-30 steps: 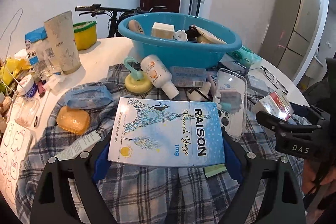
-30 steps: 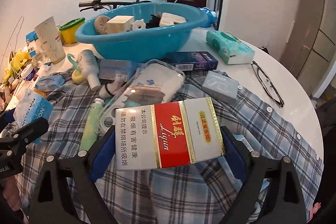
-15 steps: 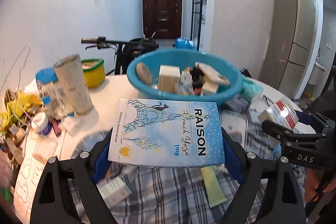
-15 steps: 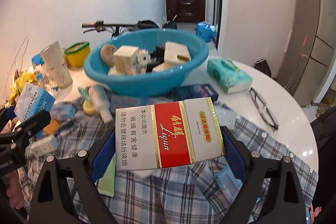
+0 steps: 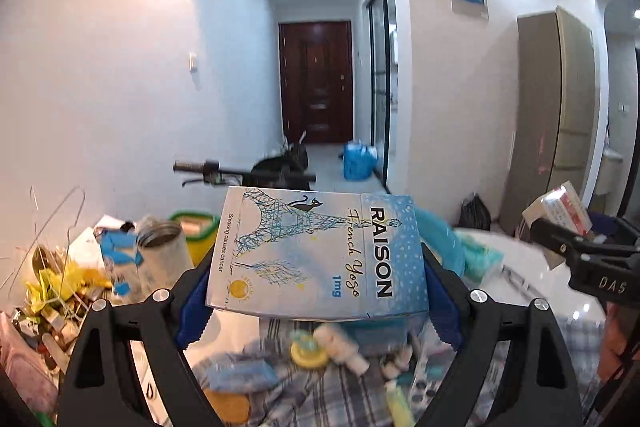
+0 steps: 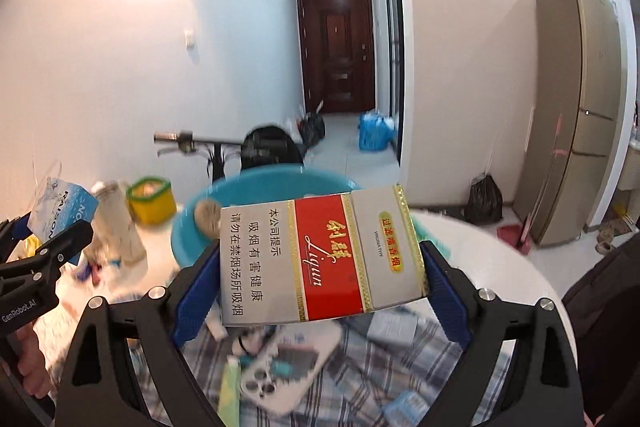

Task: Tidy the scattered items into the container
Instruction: 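Carry the RAISON pack over the turquoise basin while the right tool carries the Liqun pack there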

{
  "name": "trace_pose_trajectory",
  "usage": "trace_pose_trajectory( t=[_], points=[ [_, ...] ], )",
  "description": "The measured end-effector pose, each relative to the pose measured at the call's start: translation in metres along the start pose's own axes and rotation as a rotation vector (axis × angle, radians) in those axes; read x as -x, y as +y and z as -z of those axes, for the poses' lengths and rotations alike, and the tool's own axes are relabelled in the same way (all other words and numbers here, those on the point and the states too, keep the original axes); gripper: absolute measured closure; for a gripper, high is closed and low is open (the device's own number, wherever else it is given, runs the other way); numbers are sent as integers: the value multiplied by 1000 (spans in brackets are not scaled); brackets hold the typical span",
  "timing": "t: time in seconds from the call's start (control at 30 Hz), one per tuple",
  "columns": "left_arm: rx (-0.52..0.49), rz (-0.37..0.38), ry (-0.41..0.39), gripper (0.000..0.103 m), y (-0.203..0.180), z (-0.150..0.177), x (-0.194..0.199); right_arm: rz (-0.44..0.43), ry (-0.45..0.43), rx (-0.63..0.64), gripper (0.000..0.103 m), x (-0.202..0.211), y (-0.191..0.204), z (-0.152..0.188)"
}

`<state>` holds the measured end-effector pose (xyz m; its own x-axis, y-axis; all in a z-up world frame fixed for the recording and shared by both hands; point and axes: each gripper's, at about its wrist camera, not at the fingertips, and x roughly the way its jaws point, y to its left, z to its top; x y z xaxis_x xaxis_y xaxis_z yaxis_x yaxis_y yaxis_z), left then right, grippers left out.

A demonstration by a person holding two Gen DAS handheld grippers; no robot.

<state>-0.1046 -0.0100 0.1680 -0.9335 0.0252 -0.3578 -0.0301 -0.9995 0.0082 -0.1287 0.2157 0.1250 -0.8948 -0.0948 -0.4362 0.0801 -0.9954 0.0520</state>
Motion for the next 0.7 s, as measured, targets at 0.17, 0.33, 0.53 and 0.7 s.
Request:
trace_pose_trajectory(
  t=[0.17,0.33,0.53,0.7],
  points=[
    [83,16,-72,13,9,-31,4,9,-73,7,11,11,8,-25],
    [92,16,-144,13,9,-54,9,-11,-148,-1,11,20,17,-46],
    [87,42,-190,13,6,-71,8,-9,-219,-15,11,24,17,-66],
    [104,74,-188,13,4,-77,-4,-7,-234,-20,11,17,18,-74]
  ],
)
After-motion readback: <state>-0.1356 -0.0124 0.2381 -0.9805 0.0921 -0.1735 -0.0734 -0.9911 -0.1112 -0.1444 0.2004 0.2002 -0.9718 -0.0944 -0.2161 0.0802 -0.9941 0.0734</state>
